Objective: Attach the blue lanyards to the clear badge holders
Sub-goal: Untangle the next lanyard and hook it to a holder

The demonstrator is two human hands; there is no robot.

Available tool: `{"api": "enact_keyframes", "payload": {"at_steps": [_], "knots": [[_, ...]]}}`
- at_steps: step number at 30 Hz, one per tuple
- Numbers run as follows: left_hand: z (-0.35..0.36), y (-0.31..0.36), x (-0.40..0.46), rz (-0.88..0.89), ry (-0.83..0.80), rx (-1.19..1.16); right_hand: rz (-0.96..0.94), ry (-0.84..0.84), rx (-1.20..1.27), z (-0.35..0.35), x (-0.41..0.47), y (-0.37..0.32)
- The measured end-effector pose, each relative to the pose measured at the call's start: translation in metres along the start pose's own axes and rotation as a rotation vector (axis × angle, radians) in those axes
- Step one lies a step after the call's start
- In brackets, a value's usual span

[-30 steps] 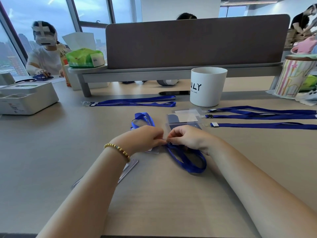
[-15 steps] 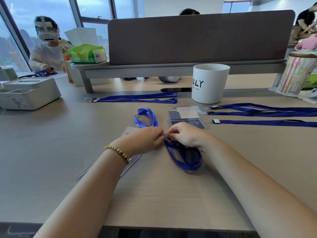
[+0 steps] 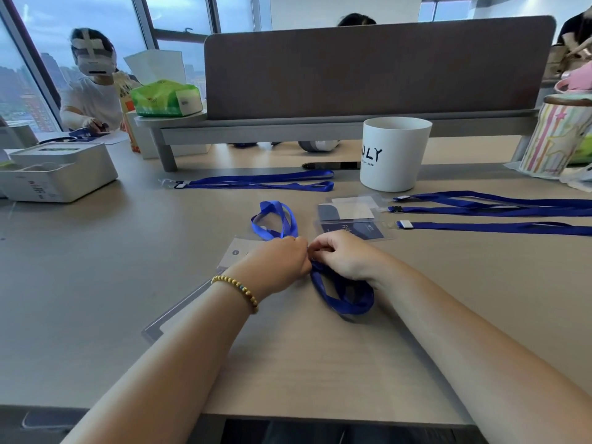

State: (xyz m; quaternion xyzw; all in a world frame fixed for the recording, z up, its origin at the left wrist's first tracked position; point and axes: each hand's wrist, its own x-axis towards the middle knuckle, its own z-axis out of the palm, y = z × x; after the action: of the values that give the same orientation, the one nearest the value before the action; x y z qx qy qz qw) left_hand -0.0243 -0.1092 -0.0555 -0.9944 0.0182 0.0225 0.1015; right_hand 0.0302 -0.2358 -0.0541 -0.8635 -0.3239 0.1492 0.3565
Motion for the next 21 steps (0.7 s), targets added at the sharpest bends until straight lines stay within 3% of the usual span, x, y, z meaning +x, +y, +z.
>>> {"api": "enact_keyframes", "payload": {"at_steps": [5, 21], "knots": [[0.004, -0.001, 0.006, -0.068, 0.048, -0.207, -0.021, 0.01, 0.022, 0.0, 0.0, 0.003], [0.006, -0.013, 0.004, -0.087, 0.169, -0.443, -0.064, 0.014, 0.202, 0.001, 0.004, 0.01]]}}
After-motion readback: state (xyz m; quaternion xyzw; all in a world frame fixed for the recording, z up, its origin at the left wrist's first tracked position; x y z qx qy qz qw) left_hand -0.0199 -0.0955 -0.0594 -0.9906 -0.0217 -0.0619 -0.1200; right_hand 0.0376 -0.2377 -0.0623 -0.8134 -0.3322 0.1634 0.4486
